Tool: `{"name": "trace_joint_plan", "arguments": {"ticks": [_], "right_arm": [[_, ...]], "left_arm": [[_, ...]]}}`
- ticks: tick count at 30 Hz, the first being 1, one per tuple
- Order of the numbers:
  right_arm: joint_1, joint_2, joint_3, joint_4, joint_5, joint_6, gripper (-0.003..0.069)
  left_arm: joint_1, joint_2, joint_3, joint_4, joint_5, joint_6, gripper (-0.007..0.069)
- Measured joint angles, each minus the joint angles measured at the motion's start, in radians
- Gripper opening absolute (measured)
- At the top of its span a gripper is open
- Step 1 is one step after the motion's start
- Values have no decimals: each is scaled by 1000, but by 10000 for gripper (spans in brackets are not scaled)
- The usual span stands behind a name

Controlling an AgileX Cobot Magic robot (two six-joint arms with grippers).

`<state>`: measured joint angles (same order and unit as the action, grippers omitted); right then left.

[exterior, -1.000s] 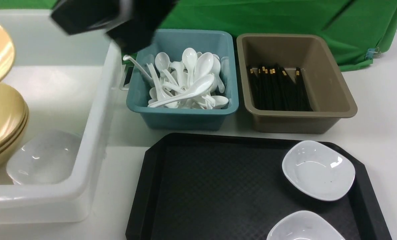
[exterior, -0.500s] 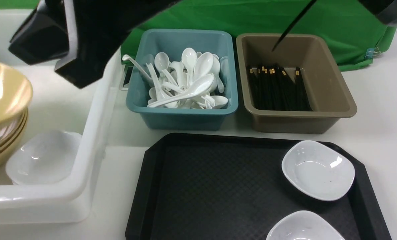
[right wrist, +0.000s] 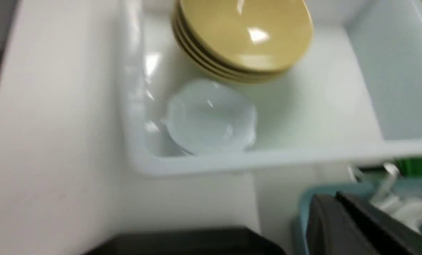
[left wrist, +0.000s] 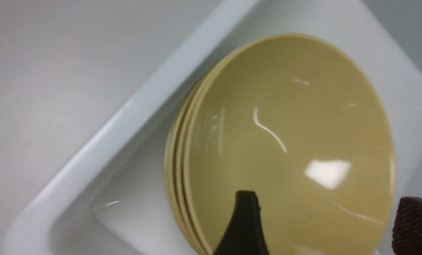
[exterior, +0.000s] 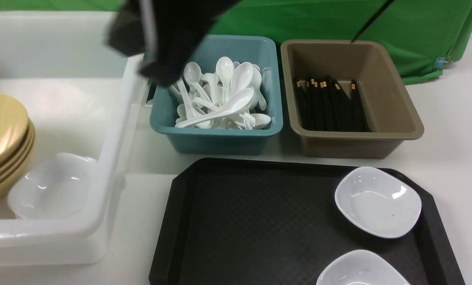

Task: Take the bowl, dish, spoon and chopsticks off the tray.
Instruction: Use the left arm to put the noodle bowl into the large storage box on the left, then use the right arm to grab the plate

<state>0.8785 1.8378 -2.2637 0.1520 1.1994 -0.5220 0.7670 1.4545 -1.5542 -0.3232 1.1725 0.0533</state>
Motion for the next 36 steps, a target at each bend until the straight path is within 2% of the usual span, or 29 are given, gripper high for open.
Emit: {"name": "trace_joint_plan", "arguments": {"ticks": [2, 3, 5, 8, 9, 10, 11, 13, 15, 18, 19, 21, 25, 27, 28, 29, 32, 36], "right_arm": [[-18, -25, 17, -66, 5, 37, 10], [-37, -39, 36, -93, 6, 61, 10], [-128, -113, 126, -165, 7, 114, 10], [-243, -214, 267, -191, 8, 139, 10], [-287, -245, 331, -193, 10, 148, 10], [-296, -253, 345, -193, 10, 150, 10], [-351, -314, 443, -183, 10, 164, 10], [-415, -389, 622, -140, 14, 170, 12], [-429, -433, 739, -109, 11, 170, 22], [-432, -468, 933, -81, -40, 173, 67], [-432, -469, 944, -80, -46, 173, 77], [-432, -469, 1056, -71, -144, 186, 146], [-432, -425, 1175, -67, -276, 188, 303], [-432, -354, 1197, -66, -331, 188, 420], [-432, -348, 1197, -66, -336, 188, 420], [-432, -312, 1199, -66, -368, 188, 465], [-426, -216, 1200, -66, -439, 188, 526], [-422, -135, 1196, -67, -506, 207, 543]], "left_arm": [[-54, -30, -10, -3, 11, 26, 402], [-102, -49, -12, -7, 17, 50, 349], [-289, -98, -16, -21, 23, 88, 144], [-561, -129, -17, -27, 28, 110, 18], [-663, -131, -17, -22, 31, 111, 2], [-683, -131, -17, -18, 31, 111, 2], [-825, -130, -17, 10, 32, 108, -11], [-1016, -115, -17, 67, 37, 83, -17], [-1184, -88, -17, 113, 37, 61, -19], [-1373, -29, -17, 135, 2, 49, -18], [-1383, -24, -17, 135, -2, 47, -18], [-1469, 27, -17, 136, -38, 26, -18], [-1513, 79, -13, 141, -59, 19, -18], [-1514, 88, 15, 173, -76, 14, -18], [-1514, 88, 21, 176, -78, 14, -18], [-1511, 88, 43, 195, -80, 4, -18], [-1491, 88, 108, 199, -84, -1, -18], [-1475, 83, 167, 199, -111, -1, -18]]}}
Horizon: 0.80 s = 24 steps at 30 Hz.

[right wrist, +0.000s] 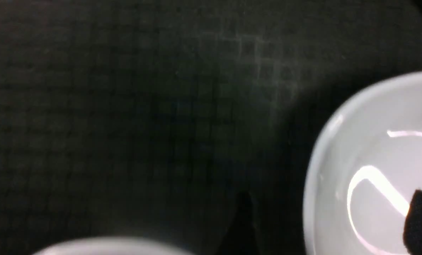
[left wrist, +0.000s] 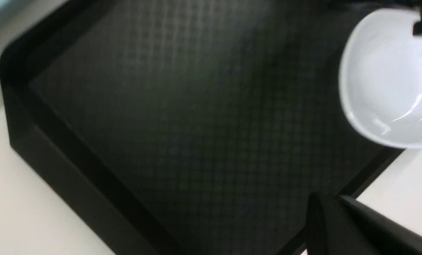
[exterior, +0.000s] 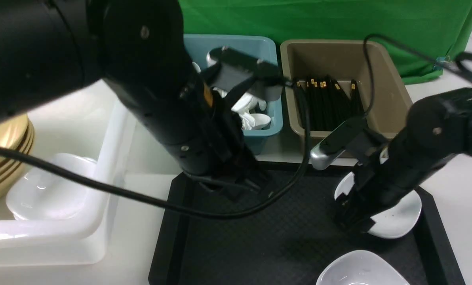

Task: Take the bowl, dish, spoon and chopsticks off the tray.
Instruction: Use the right arm to grab the plate

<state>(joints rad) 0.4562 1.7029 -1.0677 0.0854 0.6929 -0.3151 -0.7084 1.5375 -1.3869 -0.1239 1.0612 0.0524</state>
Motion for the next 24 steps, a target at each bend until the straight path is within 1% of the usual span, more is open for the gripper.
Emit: {"name": "trace_joint_plan", "arguments": {"ticks": [2, 4, 6, 8, 11, 14, 18, 21, 22, 23, 24], "right_arm": [[0, 44, -5, 0, -46, 31, 547], [0, 81, -5, 0, -68, 49, 544], [1, 108, -5, 0, -69, 62, 492], [1, 112, -5, -3, -73, 68, 449], [1, 112, -6, -5, -79, 86, 227], [1, 98, -14, -15, -83, 87, 188], [3, 68, -15, -9, -59, 87, 165], [20, 1, -16, 15, -16, 87, 97], [30, -45, -25, 37, 20, 88, 59], [34, -51, -30, 41, 26, 88, 54], [45, -89, -50, 77, 70, 88, 36]], "left_arm": [[3, -6, 35, -1, -38, 28, -18], [3, -13, 70, -6, -112, 53, -18], [3, -18, 101, -24, -210, 60, -18], [3, -20, 112, -34, -250, 65, -18], [3, -35, 130, -79, -325, 103, -18], [3, -55, 130, -112, -362, 136, -18], [16, -100, 130, -118, -378, 143, -18], [56, -146, 130, -118, -349, 139, -18], [88, -171, 130, -118, -323, 130, -18], [94, -175, 130, -118, -320, 129, -18], [130, -198, 130, -118, -296, 125, -18]]}}
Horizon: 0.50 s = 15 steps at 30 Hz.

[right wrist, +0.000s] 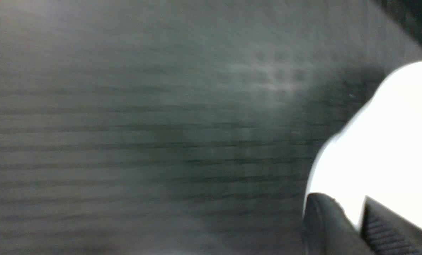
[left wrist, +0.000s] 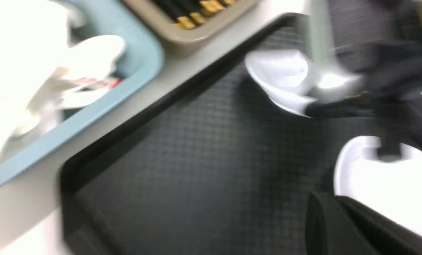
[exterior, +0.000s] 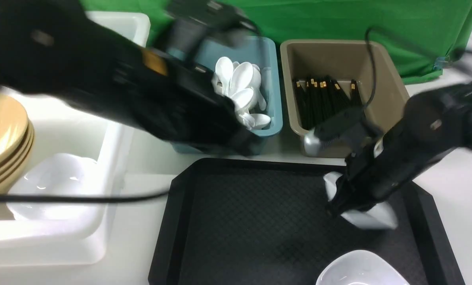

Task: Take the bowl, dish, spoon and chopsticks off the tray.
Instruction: Use the right arm to put the plate into the large storage box on the left

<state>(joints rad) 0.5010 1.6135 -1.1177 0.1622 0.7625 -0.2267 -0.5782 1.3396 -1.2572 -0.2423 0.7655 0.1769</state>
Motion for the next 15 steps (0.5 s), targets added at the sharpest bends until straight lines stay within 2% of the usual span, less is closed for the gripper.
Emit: {"name": "trace_joint_plan", "arguments": {"ticks": [4, 8, 12, 15], "right_arm": [[34, -94, -152, 105, 131, -41, 29], [72, -90, -316, 203, 159, -127, 29], [202, 28, -590, 352, 167, -263, 29], [286, 139, -758, 379, 167, -296, 29]], "left_arm": [[186, -102, 0, 0, 81, -4, -18], [336, -184, 0, 2, 108, 0, -18], [605, -305, 0, 2, 165, -2, -18], [750, -344, 0, 3, 216, -8, -18]]}}
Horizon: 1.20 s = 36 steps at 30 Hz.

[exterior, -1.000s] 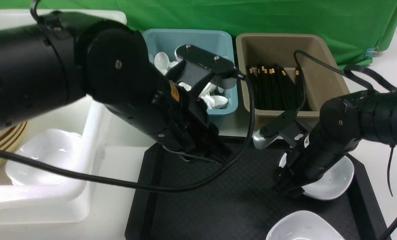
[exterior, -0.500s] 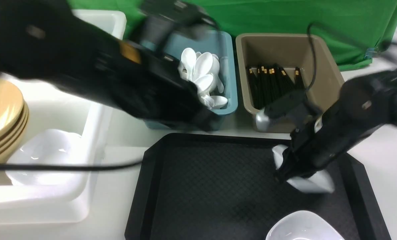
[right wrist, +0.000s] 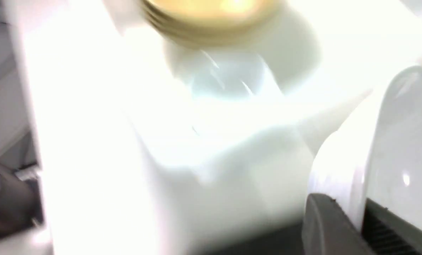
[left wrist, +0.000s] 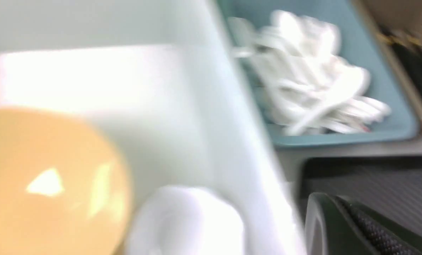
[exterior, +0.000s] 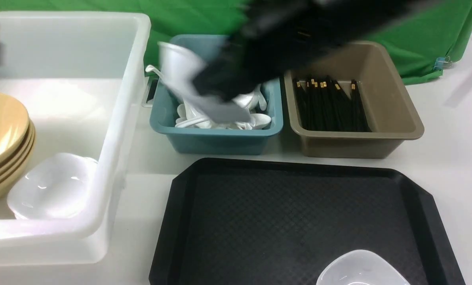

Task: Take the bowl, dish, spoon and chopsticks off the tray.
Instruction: Use the right arm to put the plate into the large storage box on the left, then use the right arm to grab the plate

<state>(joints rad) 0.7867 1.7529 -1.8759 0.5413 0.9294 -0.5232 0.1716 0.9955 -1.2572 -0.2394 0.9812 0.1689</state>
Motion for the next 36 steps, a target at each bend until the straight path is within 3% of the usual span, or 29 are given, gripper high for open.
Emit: {"name": "trace_joint_plan", "arguments": {"ticks": [4, 8, 13, 20, 23, 27, 30, 32, 34, 35, 36], "right_arm": [[112, 222, -274, 7, 2, -23, 29], [162, 411, -467, 11, 8, -24, 29], [174, 579, -592, 7, 7, -25, 29], [180, 659, -608, 5, -17, -32, 55], [180, 669, -610, -2, -23, -18, 112], [180, 666, -613, -14, -9, 25, 314], [178, 643, -634, -84, 90, 67, 409], [172, 622, -659, -153, 171, 120, 411], [148, 545, -688, -326, 256, 248, 311], [131, 505, -688, -380, 265, 280, 241], [123, 497, -687, -389, 267, 290, 225]], "left_arm": [[201, -39, 25, -14, 57, -3, -18], [298, -61, 43, -52, 78, 2, -18], [309, -68, 47, -98, 92, 31, -18], [309, -68, 47, -139, 93, 63, -18], [309, -68, 48, -149, 93, 68, -18], [309, -68, 48, -160, 93, 75, -18], [309, -68, 48, -171, 93, 75, -18], [300, -68, 48, -180, 93, 75, -18], [239, -68, 48, -197, 94, 91, -18], [199, -68, 48, -210, 99, 107, -18], [189, -67, 48, -215, 99, 116, -18]]}}
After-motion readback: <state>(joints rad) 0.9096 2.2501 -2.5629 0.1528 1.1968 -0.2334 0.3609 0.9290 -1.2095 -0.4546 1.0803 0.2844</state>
